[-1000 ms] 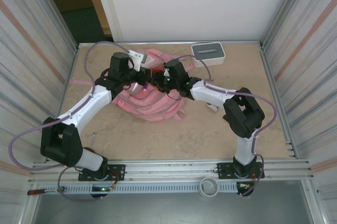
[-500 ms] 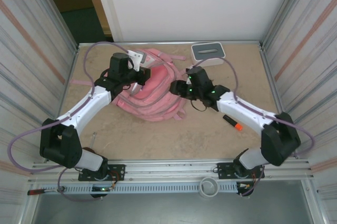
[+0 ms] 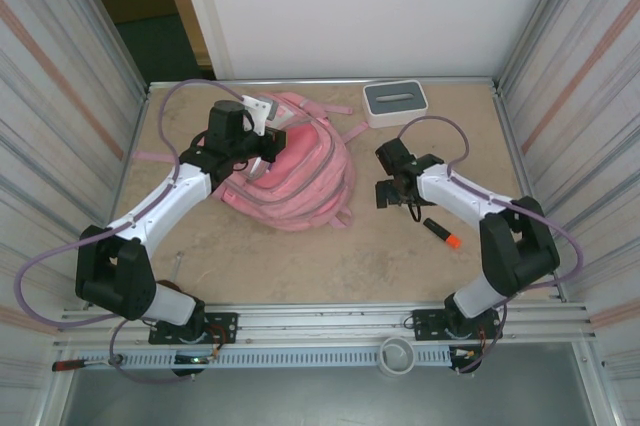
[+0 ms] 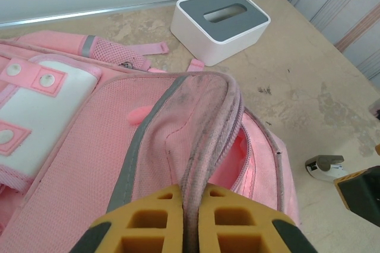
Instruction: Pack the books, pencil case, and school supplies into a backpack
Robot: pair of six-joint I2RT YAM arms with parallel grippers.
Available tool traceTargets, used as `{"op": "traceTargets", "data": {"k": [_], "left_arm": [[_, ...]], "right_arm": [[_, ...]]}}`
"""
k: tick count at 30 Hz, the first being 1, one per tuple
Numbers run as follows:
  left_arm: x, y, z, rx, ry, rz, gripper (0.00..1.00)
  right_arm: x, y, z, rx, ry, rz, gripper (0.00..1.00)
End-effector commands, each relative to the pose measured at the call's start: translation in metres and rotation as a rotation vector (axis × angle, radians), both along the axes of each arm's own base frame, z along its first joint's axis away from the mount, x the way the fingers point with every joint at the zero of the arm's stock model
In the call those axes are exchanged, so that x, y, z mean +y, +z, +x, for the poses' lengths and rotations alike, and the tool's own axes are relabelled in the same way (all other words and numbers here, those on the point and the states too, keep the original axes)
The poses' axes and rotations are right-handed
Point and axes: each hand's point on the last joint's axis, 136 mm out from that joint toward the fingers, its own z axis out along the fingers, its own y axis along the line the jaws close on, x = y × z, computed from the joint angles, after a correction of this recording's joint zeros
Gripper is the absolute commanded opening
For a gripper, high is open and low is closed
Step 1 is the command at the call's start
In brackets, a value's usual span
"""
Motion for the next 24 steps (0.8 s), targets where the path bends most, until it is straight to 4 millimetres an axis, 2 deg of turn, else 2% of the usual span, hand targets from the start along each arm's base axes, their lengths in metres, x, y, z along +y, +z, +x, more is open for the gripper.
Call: {"op": "traceTargets", "data": {"k": [1,6,12,19,24], "left_arm": [[-0.005,0.039,0.000,-0.123,-0.019,-0.063,0.00],[-0.005,0.038,0.000,-0.127,-0.022,-0.056,0.00],[-0.004,0.040,-0.002,-0.129,-0.021,-0.052,0.00],[-0.003,0.041,-0.003,-0.133,-0.017,-0.051,0.00],[-0.003,0.037,-0.003,-0.121,-0.019,-0.049,0.00]], "right_arm": [[-0.015,-0.015,-0.004,0.087,0.033,-0.099,0.99],[-0.020,-0.028,0.014,0.118,0.014,-0.095,0.99],[-0.022,-0.040,0.033,0.149,-0.010,0.003,0.88],[-0.023,-0.053,0.033,0.190,-0.039,0.111,0.58],[-0.017,-0.040,0.027,0.154,-0.050,0.170,0.39]]}}
